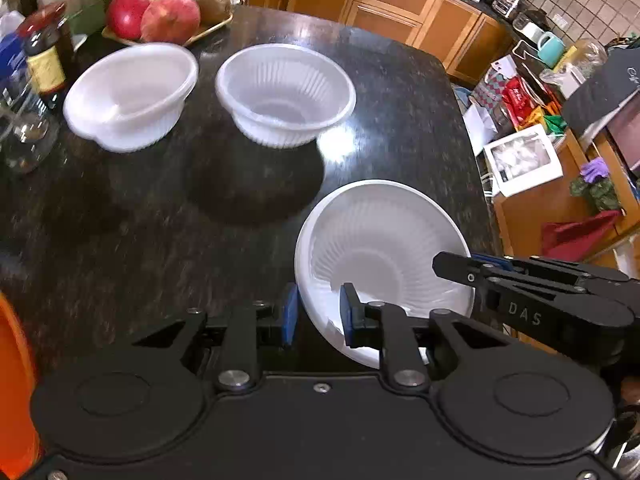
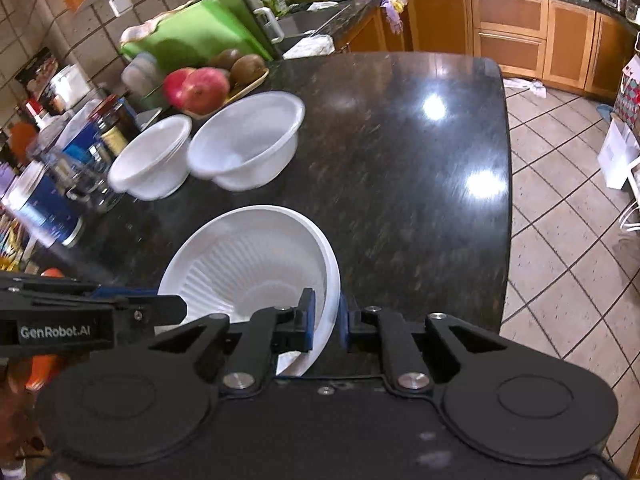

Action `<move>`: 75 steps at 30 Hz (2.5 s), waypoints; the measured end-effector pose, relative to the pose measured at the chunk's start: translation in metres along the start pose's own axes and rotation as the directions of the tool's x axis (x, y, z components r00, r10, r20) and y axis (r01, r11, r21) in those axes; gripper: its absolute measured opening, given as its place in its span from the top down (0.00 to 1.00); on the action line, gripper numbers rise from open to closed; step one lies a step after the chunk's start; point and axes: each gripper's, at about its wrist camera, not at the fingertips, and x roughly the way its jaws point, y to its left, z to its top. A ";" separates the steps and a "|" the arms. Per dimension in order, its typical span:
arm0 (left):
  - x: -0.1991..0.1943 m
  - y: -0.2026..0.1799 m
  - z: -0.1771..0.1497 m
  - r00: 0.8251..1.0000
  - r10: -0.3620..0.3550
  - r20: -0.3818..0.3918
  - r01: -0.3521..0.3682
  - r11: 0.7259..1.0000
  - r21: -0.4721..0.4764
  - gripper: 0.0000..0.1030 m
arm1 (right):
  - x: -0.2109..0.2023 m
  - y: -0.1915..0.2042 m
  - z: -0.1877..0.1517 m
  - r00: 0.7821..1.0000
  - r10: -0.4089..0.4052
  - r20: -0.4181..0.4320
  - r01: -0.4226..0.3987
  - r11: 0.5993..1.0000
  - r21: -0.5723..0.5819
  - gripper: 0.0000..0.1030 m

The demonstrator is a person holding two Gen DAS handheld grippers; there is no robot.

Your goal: Organize plates and bowls

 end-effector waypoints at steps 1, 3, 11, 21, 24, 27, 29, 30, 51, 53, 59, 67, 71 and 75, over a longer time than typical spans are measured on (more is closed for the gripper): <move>-0.004 0.004 -0.005 1.000 -0.006 -0.003 0.006 1.000 0.006 0.73 | -0.003 0.005 -0.007 1.000 0.002 -0.003 -0.002 1.000 -0.001 0.86; -0.012 0.011 -0.015 1.000 -0.009 -0.005 0.009 1.000 0.022 0.73 | -0.009 0.015 -0.020 1.000 0.008 -0.010 -0.008 1.000 0.001 0.86; -0.039 0.037 -0.042 0.999 -0.030 -0.029 0.032 0.996 0.084 0.73 | -0.030 0.061 -0.064 1.000 -0.010 -0.016 0.010 1.000 0.020 0.85; -0.059 0.060 -0.064 0.997 -0.067 -0.047 0.073 0.987 0.142 0.73 | -0.043 0.110 -0.098 0.998 -0.064 -0.012 0.065 0.996 0.069 0.84; -0.057 0.065 -0.064 0.995 -0.081 -0.053 0.088 0.984 0.152 0.73 | -0.042 0.116 -0.104 0.996 -0.090 -0.009 0.090 0.991 0.095 0.84; -0.056 0.070 -0.065 0.993 -0.103 -0.061 0.111 0.982 0.154 0.73 | -0.042 0.120 -0.106 0.993 -0.121 0.009 0.119 0.987 0.107 0.81; -0.057 0.072 -0.066 0.992 -0.114 -0.056 0.122 0.979 0.163 0.73 | -0.042 0.122 -0.108 0.991 -0.133 0.020 0.130 0.984 0.118 0.80; -0.057 0.074 -0.066 0.992 -0.116 -0.049 0.122 0.979 0.166 0.73 | -0.042 0.123 -0.109 0.990 -0.140 0.024 0.136 0.983 0.122 0.80; -0.075 0.104 -0.054 0.990 -0.140 0.011 0.136 0.978 0.161 0.72 | -0.053 0.137 -0.108 0.971 -0.211 0.112 0.188 0.965 0.185 0.75; -0.075 0.106 -0.054 0.990 -0.142 0.011 0.138 0.977 0.160 0.72 | -0.053 0.137 -0.108 0.970 -0.216 0.112 0.192 0.963 0.191 0.74; -0.079 0.110 -0.055 0.989 -0.145 0.011 0.141 0.975 0.170 0.72 | -0.051 0.134 -0.110 0.963 -0.241 0.117 0.210 0.951 0.228 0.71; -0.080 0.110 -0.054 0.989 -0.148 0.010 0.144 0.972 0.186 0.72 | -0.064 0.130 -0.110 0.954 -0.257 0.156 0.210 0.942 0.262 0.70; -0.082 0.105 -0.047 0.990 -0.139 0.023 0.133 0.973 0.189 0.72 | -0.078 0.125 -0.105 0.954 -0.241 0.181 0.189 0.946 0.263 0.70; -0.083 0.099 -0.035 0.990 -0.132 0.043 0.122 0.976 0.181 0.72 | -0.099 0.112 -0.092 0.958 -0.195 0.211 0.139 0.957 0.255 0.70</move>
